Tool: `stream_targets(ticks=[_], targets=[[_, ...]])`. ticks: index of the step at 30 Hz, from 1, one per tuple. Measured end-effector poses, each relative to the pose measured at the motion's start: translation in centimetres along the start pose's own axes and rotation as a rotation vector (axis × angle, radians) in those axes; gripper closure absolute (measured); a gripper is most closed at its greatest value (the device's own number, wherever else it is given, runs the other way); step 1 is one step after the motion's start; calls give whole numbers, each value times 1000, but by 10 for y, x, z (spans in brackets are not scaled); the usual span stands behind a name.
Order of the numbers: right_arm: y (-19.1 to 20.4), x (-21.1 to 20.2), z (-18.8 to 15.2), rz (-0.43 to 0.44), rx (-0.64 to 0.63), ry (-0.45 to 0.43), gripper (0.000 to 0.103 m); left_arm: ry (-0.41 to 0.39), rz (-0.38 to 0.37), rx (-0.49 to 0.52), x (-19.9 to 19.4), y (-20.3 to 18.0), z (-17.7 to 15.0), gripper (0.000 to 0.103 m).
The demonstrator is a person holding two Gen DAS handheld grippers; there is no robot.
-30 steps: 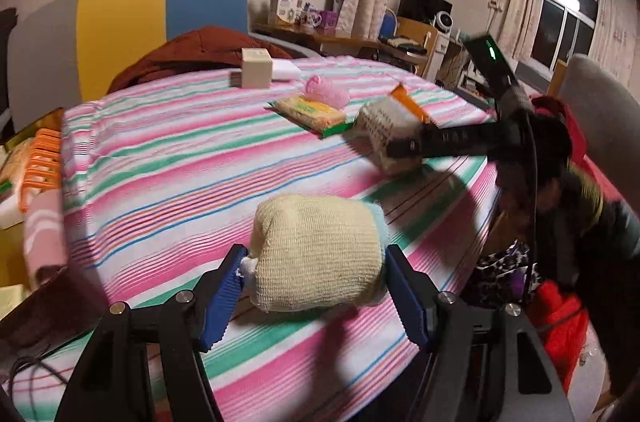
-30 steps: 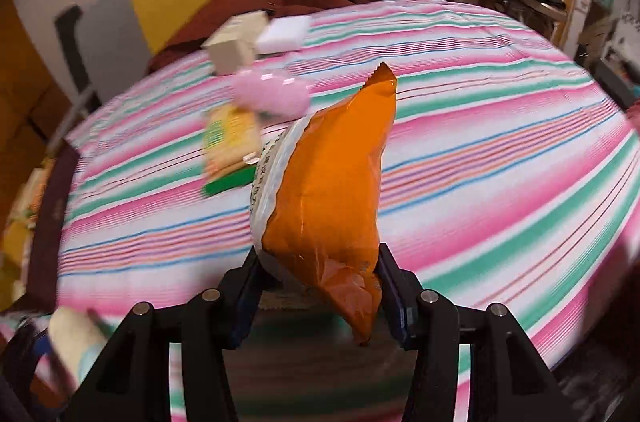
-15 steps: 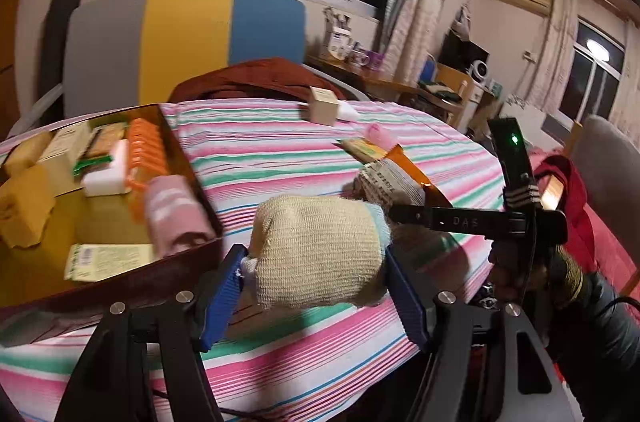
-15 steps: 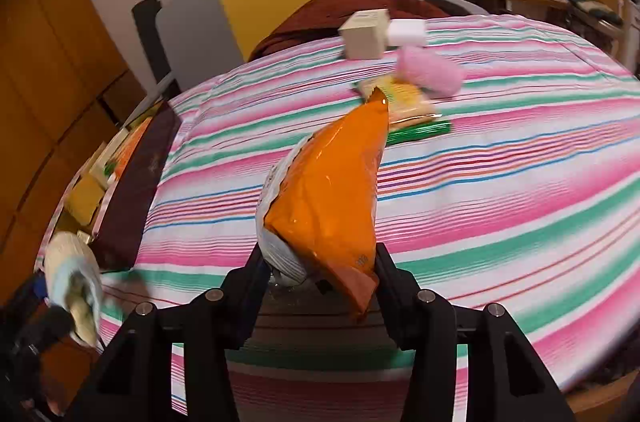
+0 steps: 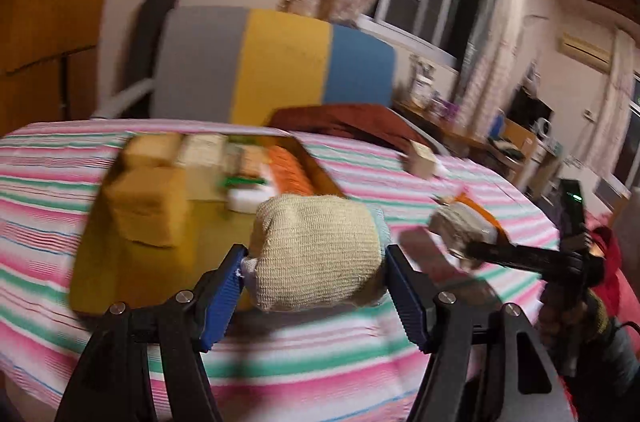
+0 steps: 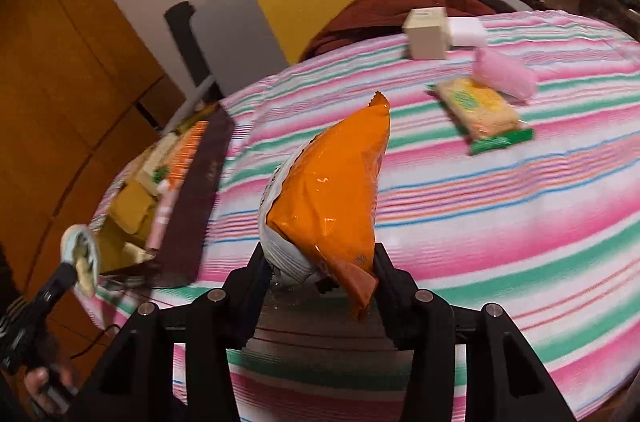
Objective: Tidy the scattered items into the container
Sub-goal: 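Carry the beige cloth and orange snack bag over the gold tin with both tools, then lower the cloth and snack bag into the tin and open both tools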
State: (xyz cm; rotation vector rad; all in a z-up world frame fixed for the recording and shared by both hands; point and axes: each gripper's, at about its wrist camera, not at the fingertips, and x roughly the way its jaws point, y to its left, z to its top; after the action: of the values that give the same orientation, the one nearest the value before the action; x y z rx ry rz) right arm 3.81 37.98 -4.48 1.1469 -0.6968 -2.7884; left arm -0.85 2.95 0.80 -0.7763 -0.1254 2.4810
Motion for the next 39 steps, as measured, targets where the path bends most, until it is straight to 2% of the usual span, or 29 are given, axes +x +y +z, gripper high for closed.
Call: stream_targets(ticks=[4, 8, 14, 20, 25, 30, 34, 39], targets=[[39, 4, 7, 71, -65, -5, 54, -14, 99, -23, -3, 34, 6, 33], [91, 10, 15, 160, -152, -13, 54, 19, 167, -38, 7, 62, 5, 33], [166, 45, 20, 250, -263, 20, 54, 54, 199, -65, 17, 86, -5, 33], [203, 89, 16, 272, -298, 80, 54, 92, 212, -72, 30, 93, -10, 33], [225, 120, 7, 247, -333, 132, 54, 85, 229, -61, 31, 92, -15, 33], [229, 144, 4, 227, -334, 174, 54, 88, 250, -47, 32, 90, -14, 32], [225, 154, -2, 225, -326, 217, 53, 86, 261, -62, 33, 88, -13, 30], [222, 154, 0, 243, -309, 225, 50, 66, 275, -86, 26, 87, -12, 29]])
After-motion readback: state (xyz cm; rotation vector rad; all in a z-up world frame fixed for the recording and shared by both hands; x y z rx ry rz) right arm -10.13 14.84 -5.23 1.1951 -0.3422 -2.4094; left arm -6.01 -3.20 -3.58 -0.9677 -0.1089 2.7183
